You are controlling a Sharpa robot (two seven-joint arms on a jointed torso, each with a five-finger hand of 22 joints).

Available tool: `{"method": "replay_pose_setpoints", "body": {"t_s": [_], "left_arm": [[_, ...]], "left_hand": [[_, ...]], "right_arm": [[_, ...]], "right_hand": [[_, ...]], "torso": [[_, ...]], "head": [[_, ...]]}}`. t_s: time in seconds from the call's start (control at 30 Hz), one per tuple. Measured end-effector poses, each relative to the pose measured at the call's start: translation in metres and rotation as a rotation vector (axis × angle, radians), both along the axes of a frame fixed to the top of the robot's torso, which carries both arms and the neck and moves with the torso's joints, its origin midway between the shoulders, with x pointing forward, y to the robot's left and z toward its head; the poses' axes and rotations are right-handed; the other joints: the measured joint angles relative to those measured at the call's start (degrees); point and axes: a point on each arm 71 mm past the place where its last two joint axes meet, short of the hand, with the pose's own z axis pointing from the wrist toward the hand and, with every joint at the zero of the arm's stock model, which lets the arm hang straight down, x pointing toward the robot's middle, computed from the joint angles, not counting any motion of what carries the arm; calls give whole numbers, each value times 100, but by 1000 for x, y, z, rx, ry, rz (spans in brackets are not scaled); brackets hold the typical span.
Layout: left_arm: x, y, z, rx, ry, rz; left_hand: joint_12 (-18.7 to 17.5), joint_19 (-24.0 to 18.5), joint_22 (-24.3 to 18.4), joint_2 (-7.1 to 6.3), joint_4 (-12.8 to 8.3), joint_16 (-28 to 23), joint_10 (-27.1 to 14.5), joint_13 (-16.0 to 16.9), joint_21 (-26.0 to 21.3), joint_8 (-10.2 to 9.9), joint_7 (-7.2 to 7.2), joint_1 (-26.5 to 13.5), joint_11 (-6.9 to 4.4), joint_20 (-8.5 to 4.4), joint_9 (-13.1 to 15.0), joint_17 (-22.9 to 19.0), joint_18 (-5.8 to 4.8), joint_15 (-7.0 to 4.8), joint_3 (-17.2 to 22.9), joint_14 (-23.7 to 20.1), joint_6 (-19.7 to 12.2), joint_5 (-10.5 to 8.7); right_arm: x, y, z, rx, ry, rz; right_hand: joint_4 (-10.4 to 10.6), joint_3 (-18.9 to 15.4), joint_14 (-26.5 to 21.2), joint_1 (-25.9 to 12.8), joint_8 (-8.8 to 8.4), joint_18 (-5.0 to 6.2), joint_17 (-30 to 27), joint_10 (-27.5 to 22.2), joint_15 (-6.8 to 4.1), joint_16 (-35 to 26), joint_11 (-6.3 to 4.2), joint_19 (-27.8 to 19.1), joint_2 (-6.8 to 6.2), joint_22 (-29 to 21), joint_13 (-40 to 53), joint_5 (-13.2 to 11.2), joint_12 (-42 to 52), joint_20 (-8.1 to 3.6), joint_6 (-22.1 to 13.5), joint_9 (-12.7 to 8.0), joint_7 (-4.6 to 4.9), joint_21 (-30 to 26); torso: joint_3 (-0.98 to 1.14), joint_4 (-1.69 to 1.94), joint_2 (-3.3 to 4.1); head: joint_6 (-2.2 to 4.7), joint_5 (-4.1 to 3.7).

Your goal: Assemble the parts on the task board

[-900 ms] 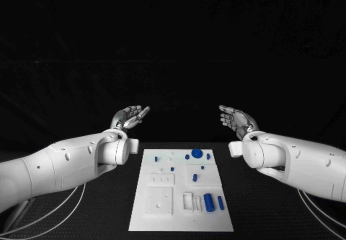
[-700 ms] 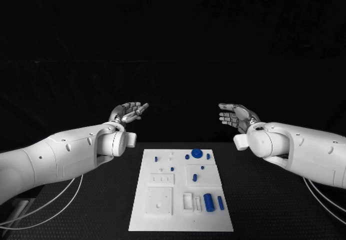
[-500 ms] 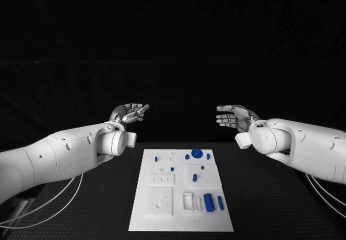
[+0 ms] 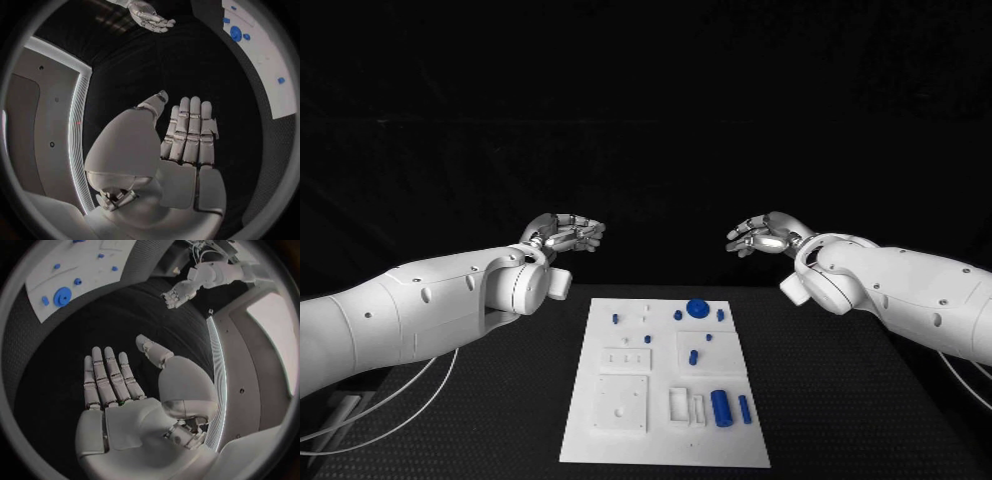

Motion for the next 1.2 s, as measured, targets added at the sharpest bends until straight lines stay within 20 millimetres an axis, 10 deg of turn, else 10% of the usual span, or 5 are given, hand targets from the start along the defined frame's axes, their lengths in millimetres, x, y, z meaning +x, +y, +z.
{"method": "replay_pose_setpoints", "body": {"t_s": [0.33,0.5,0.77,1.2], "left_arm": [[-17,-9,13,-15,-7,-92],[-27,-13,17,-29,-6,-131],[-37,-19,32,-47,-22,-173],[-44,-25,44,-59,-35,-205]], "left_hand": [[-203,532,-1,-66,-709,179,406,27,378,-386,-67,-331,-106,-278,-35,278,-43,-249,562,626,391,-81],[-303,532,-1,-92,-924,179,406,20,433,-489,-67,-628,-105,-278,-16,349,-46,-249,746,626,391,-91],[-412,466,-2,-138,-1142,121,422,20,469,-582,-47,-941,-81,-279,35,399,-65,-236,933,613,371,-104],[-477,445,-2,-174,-1233,67,384,20,491,-630,-26,-1107,-43,-258,67,422,-65,-226,1024,603,350,-122]], "right_arm": [[-1,29,3,-318,-161,169],[-3,52,3,-458,-238,264],[-8,79,2,-636,-340,367],[-9,90,-17,-814,-389,408]], "right_hand": [[-14,139,1703,270,47,518,570,1005,-712,531,-316,1790,-118,-82,83,61,57,-147,940,0,28,470],[-6,195,2928,464,-92,684,1192,1456,-1118,981,-502,3186,-237,-65,89,61,-168,-520,1336,-26,-86,958],[5,247,3444,557,-283,618,1648,1473,-1201,1672,-519,3832,-330,285,38,12,-422,-838,1355,-89,-67,1488],[18,332,3545,617,-468,639,1978,1244,-1139,2333,-416,4116,-468,349,-101,-117,-648,-1023,1218,-188,-198,1873]], "torso": [[-38,45,172],[-51,103,275],[-77,221,464],[-104,367,728]], "head": [[70,-42],[96,-68],[158,-103],[320,-197]]}}
